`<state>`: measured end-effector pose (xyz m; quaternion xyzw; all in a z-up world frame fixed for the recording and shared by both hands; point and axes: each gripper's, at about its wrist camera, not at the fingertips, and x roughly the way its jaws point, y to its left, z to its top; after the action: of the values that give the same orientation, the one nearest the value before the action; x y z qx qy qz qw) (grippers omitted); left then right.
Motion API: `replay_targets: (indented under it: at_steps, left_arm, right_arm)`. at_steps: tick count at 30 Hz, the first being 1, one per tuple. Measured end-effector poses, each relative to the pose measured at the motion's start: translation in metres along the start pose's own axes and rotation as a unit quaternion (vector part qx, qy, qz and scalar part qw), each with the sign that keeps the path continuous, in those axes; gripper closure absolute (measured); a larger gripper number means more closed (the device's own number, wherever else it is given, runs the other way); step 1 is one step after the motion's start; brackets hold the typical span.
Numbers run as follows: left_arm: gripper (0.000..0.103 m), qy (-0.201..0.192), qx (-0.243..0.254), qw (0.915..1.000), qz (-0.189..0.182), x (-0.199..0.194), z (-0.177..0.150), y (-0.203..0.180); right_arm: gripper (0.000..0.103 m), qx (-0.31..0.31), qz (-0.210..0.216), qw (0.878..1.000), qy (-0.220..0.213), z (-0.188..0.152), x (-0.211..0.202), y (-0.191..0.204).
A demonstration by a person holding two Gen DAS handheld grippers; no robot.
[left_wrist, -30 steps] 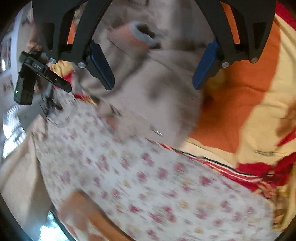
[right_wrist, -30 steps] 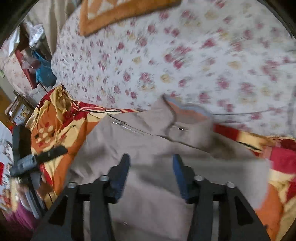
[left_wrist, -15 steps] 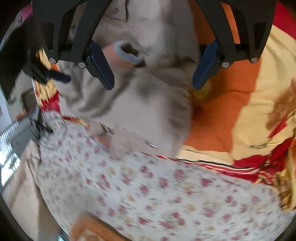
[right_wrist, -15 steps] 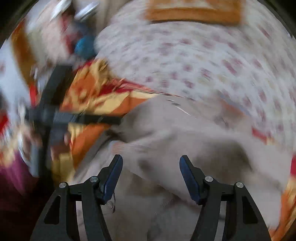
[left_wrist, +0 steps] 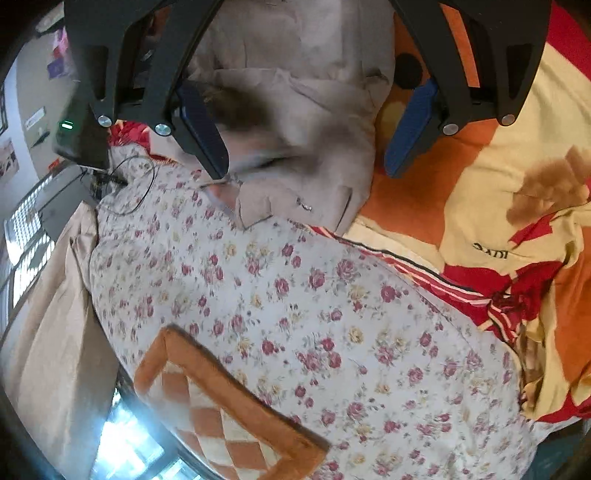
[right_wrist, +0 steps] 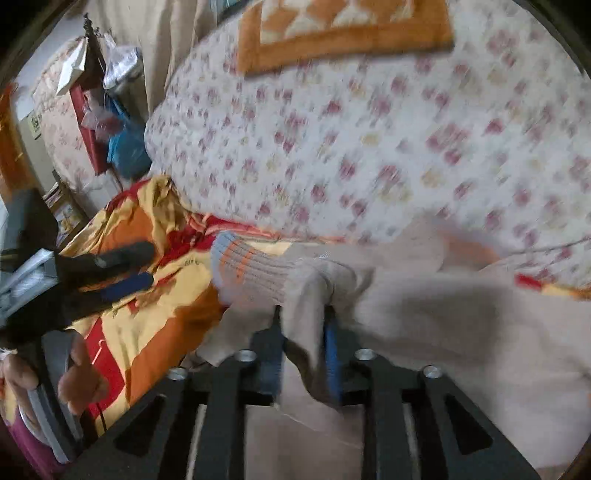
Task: Fold large clothes
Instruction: 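Carry the cuff across the jacket body with the right tool, then lower the cuff onto the jacket and open the right tool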
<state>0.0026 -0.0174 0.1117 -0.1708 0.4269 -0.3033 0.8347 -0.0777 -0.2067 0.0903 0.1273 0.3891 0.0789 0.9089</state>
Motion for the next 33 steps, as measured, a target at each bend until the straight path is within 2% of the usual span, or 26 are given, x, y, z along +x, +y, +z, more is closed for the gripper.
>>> replay_targets:
  at_steps: [1, 3, 5, 6, 7, 8, 10, 13, 15, 16, 17, 18, 19, 20, 22, 25, 28, 29, 30, 31, 33]
  left_arm:
    - [0.016, 0.010, 0.002, 0.9999, 0.007, 0.007, -0.001, 0.000]
    - [0.016, 0.026, 0.000, 0.9995, 0.019, 0.019, -0.003, 0.001]
    - [0.016, 0.037, 0.004, 0.9991, 0.022, 0.026, -0.005, -0.001]
    - [0.016, 0.043, 0.011, 0.9987, 0.023, 0.030, -0.006, -0.005]
    - [0.016, 0.047, 0.021, 0.9983, 0.025, 0.034, -0.008, -0.010]
    - [0.016, 0.048, 0.032, 0.9979, 0.030, 0.036, -0.011, -0.014]
    - [0.016, 0.049, 0.062, 0.9959, 0.044, 0.042, -0.016, -0.027]
    - [0.016, 0.057, 0.095, 0.9919, 0.061, 0.054, -0.026, -0.042]
    - [0.016, 0.065, 0.108, 0.9889, 0.079, 0.066, -0.031, -0.048]
    - [0.016, 0.072, 0.113, 0.9867, 0.092, 0.073, -0.034, -0.049]
    - [0.016, 0.081, 0.113, 0.9850, 0.102, 0.080, -0.037, -0.048]
    - [0.016, 0.089, 0.111, 0.9839, 0.108, 0.085, -0.039, -0.047]
    - [0.016, 0.099, 0.108, 0.9827, 0.113, 0.090, -0.042, -0.043]
    - [0.016, 0.108, 0.104, 0.9818, 0.116, 0.094, -0.044, -0.039]
    - [0.016, 0.118, 0.098, 0.9810, 0.119, 0.100, -0.046, -0.033]
    - [0.016, 0.119, 0.101, 0.9802, 0.122, 0.101, -0.048, -0.033]
    - [0.016, 0.117, 0.107, 0.9794, 0.125, 0.100, -0.049, -0.034]
    - [0.016, 0.117, 0.107, 0.9793, 0.126, 0.101, -0.049, -0.033]
    - [0.016, 0.117, 0.107, 0.9792, 0.127, 0.103, -0.050, -0.033]
    - [0.016, 0.117, 0.108, 0.9790, 0.128, 0.103, -0.050, -0.033]
    - [0.016, 0.115, 0.113, 0.9781, 0.131, 0.107, -0.052, -0.035]
  right_arm:
    - [0.060, 0.012, 0.023, 0.999, 0.038, -0.003, 0.014, -0.002]
    - [0.062, 0.039, 0.042, 0.995, 0.080, -0.012, 0.023, -0.009]
    - [0.059, 0.032, 0.027, 0.997, 0.060, -0.022, -0.003, -0.019]
    - [0.057, 0.018, 0.000, 0.999, 0.042, -0.027, -0.026, -0.026]
    - [0.049, 0.009, -0.034, 0.999, 0.031, -0.034, -0.049, -0.032]
    - [0.042, 0.005, -0.074, 0.997, 0.022, -0.041, -0.068, -0.042]
    - [0.037, 0.011, -0.145, 0.989, 0.006, -0.052, -0.104, -0.068]
    - [0.035, 0.060, -0.232, 0.971, 0.013, -0.072, -0.137, -0.128]
    - [0.034, 0.113, -0.245, 0.963, 0.020, -0.083, -0.139, -0.168]
    - [0.040, 0.140, -0.241, 0.960, 0.028, -0.087, -0.132, -0.188]
    - [0.052, 0.161, -0.233, 0.958, 0.040, -0.092, -0.125, -0.202]
    - [0.096, 0.182, -0.214, 0.958, 0.051, -0.098, -0.118, -0.215]
    - [0.099, 0.207, -0.174, 0.961, 0.062, -0.108, -0.112, -0.224]
    - [0.099, 0.203, -0.171, 0.962, 0.063, -0.113, -0.113, -0.224]
    - [0.099, 0.162, -0.182, 0.967, 0.076, -0.124, -0.118, -0.211]
    - [0.099, 0.132, -0.192, 0.968, 0.092, -0.127, -0.123, -0.205]
    - [0.086, 0.161, -0.169, 0.972, 0.038, -0.110, -0.148, -0.208]
    - [0.066, 0.177, -0.167, 0.970, 0.014, -0.103, -0.155, -0.213]
    - [0.052, 0.195, -0.172, 0.966, -0.010, -0.094, -0.158, -0.221]
    - [0.030, 0.204, -0.176, 0.963, -0.020, -0.089, -0.157, -0.226]
    - [0.028, 0.226, -0.187, 0.956, -0.010, -0.071, -0.135, -0.245]
